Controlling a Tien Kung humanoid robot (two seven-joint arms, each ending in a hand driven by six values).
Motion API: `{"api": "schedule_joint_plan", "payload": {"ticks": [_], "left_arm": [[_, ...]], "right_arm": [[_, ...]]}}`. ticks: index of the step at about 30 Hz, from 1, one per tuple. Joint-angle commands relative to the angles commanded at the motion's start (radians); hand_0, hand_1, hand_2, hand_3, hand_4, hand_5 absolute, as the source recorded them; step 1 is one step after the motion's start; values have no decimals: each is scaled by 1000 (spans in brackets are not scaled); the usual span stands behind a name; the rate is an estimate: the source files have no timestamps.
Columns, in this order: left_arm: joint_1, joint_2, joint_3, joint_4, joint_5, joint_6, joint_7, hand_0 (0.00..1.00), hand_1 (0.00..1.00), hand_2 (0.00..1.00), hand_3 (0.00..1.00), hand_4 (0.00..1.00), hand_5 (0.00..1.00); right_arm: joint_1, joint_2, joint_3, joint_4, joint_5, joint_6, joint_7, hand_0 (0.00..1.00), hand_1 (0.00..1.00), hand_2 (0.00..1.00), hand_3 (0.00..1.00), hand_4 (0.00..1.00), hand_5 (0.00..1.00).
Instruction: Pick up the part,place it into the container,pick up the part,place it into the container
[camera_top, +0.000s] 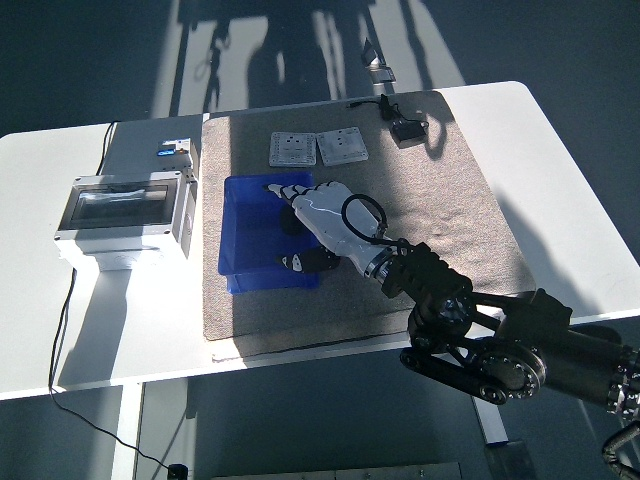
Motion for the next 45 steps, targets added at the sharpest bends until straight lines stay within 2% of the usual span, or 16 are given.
{"api": "schedule_joint_plan", "payload": {"ticks": [2,3,7,11,18,21,22,27,28,33,34,45], "left_arm": [[1,-1,0,0,-1,1,0,704,697,685,493,845,998],[1,-1,1,0,-3,1,-1,704,697,685,493,845,998],[1,-2,0,0,-3,2,-1,703,696,686,491,844,998],[1,-3,-1,0,-2,3,0,703,696,684,491,844,998],[-2,-3,-3,0,7,2,0,702,695,682,491,843,998],[-2,-2,-3,0,7,2,-1,702,695,682,491,843,998],[-2,-2,-3,0,7,2,-1,702,694,683,491,843,998],[-4,-1,-4,0,8,3,-2,702,694,683,491,843,998],[-4,-1,-4,0,9,3,-3,702,693,682,491,841,998],[-4,-1,-5,0,11,3,-3,702,693,682,491,841,998],[-4,0,-5,0,12,3,-3,702,693,683,490,840,998],[-4,-1,-8,0,24,6,-10,701,692,681,489,840,998]], "right_arm": [[-16,-10,42,-1,-5,-34,-29,539,586,868,904,984,390],[-22,-15,61,-8,-15,-30,-50,539,586,868,904,984,390],[-31,-28,117,-70,-32,49,-146,521,561,848,887,976,394],[-35,-25,108,-139,12,107,-202,525,564,836,875,958,382],[-30,-3,46,-202,76,126,-196,524,563,826,863,948,377],[-29,1,26,-212,102,119,-184,524,563,826,863,948,377],[-29,2,21,-213,109,116,-180,522,549,779,822,938,378],[-27,7,0,-222,131,95,-170,522,549,779,822,938,378],[-27,8,-4,-225,131,90,-170,476,479,618,658,776,339],[-30,11,-22,-235,113,49,-169,476,479,618,658,776,339],[-30,11,-25,-237,110,41,-168,407,407,462,599,248,94],[-39,15,-33,-256,129,-62,-115,395,390,438,582,206,82]]}}
